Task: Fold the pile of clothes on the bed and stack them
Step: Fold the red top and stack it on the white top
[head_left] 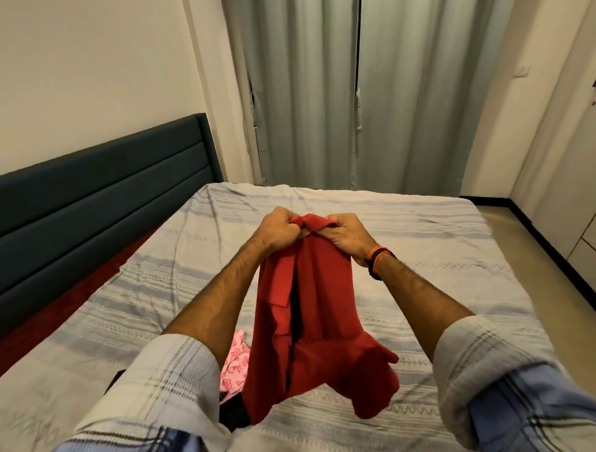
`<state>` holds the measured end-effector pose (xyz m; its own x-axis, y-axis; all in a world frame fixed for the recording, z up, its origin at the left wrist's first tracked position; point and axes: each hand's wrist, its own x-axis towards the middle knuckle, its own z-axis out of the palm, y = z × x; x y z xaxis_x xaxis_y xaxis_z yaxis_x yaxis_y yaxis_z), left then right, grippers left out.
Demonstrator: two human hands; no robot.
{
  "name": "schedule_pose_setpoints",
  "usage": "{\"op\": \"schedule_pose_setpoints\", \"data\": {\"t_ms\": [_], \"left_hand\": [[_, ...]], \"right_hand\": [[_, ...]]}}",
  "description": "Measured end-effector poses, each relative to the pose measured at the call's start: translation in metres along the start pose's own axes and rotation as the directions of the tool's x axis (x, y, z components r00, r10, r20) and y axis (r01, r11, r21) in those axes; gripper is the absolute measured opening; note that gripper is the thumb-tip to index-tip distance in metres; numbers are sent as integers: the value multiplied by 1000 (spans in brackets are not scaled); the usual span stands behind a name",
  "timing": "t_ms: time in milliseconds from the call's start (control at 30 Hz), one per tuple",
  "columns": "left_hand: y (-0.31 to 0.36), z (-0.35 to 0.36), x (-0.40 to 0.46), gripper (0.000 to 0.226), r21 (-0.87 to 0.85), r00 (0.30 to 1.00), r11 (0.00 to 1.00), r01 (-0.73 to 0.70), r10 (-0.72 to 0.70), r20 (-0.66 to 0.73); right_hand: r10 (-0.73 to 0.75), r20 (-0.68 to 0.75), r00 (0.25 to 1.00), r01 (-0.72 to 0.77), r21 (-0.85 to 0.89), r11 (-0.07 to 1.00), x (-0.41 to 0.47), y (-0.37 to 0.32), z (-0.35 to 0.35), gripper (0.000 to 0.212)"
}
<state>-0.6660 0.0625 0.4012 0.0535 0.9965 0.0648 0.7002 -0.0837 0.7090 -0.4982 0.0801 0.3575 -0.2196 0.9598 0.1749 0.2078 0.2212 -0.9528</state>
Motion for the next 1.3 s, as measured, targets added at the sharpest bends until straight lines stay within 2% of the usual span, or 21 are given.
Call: {"op": "schedule_pose_setpoints", "data": {"t_ms": [33, 67, 100, 133, 200, 233, 300, 367, 467, 533, 600, 667, 733, 800, 867, 933, 1033, 1100, 1167, 1233, 1300], "left_hand": [[2, 3, -1, 15, -29, 1000, 1000, -11, 11, -21], [3, 6, -1, 17, -76, 998, 997, -14, 9, -63], [5, 6, -2, 22, -149, 993, 989, 1, -19, -119], [7, 5, -2, 25, -244, 980, 970, 14, -62, -187], [11, 1, 1, 20, -405, 944, 914, 30, -159, -289], [14, -2, 1, 16, -437, 925, 899, 32, -192, -327], [13, -6, 3, 16, -440, 887, 898, 22, -220, -405], [12, -6, 1, 20, -414, 845, 909, 57, -264, -465], [1, -5, -3, 26, -204, 808, 955, 215, -291, -512], [-9, -6, -3, 31, -79, 842, 964, 253, -259, -473], [-15, -5, -3, 54, 9, 909, 977, 215, -197, -367], [-14, -2, -2, 86, 71, 976, 995, 72, -55, -213], [-7, 3, -3, 99, 93, 994, 991, -97, 100, -32], [-3, 10, -2, 93, 98, 981, 983, -158, 145, 126], [-1, 19, 0, 71, 126, 981, 981, -146, 126, 150], [-1, 26, 2, 43, 158, 990, 977, -142, 135, 50], [2, 28, 1, 16, 198, 972, 965, -170, 198, -128], [5, 25, 1, 19, 122, 950, 981, -153, 180, -254], [4, 18, 1, 21, 66, 926, 992, -108, 125, -357], [-1, 11, 2, 21, 106, 904, 994, -28, 70, -421], [-9, 3, -1, 22, 191, 904, 979, 68, 20, -426]], "right_hand": [[15, 33, 999, -15, 1, 1000, -2, 2, -2, 54], [38, 65, 997, -36, -24, 999, -5, 4, -5, 45], [84, 106, 991, -75, -87, 993, -9, 5, -9, 33], [128, 138, 982, -104, -171, 980, -11, 10, -13, 31], [207, 142, 968, -138, -390, 910, -15, 20, -20, 44], [244, 128, 961, -164, -445, 880, -16, 24, -22, 44], [275, 95, 957, -198, -478, 856, -14, 28, -25, 38], [258, 24, 966, -208, -519, 829, -12, 24, -26, 43], [141, -78, 987, -161, -506, 847, -8, 12, -25, 46], [59, -139, 989, -116, -447, 887, -5, 4, -25, 49], [-10, -160, 987, -58, -419, 906, -2, -1, -24, 49], [-84, -132, 988, 20, -425, 905, 0, -2, -20, 44], [-122, -95, 988, 67, -444, 894, 0, -3, -14, 31], [-140, -90, 986, 89, -424, 901, -3, -2, -11, 25], [-156, -105, 982, 99, -417, 903, -6, 0, -10, 22], [-152, -117, 981, 88, -429, 899, -6, 2, -12, 31], [-1, -65, 998, -24, -389, 921, -10, 5, -19, 46], [108, 63, 992, -74, -402, 913, -13, 14, -24, 35], [171, 105, 980, -117, -391, 913, -16, 23, -26, 23], [161, 14, 987, -146, -351, 925, -17, 25, -29, 26], [60, -116, 991, -99, -368, 924, -14, 19, -31, 32]]}}
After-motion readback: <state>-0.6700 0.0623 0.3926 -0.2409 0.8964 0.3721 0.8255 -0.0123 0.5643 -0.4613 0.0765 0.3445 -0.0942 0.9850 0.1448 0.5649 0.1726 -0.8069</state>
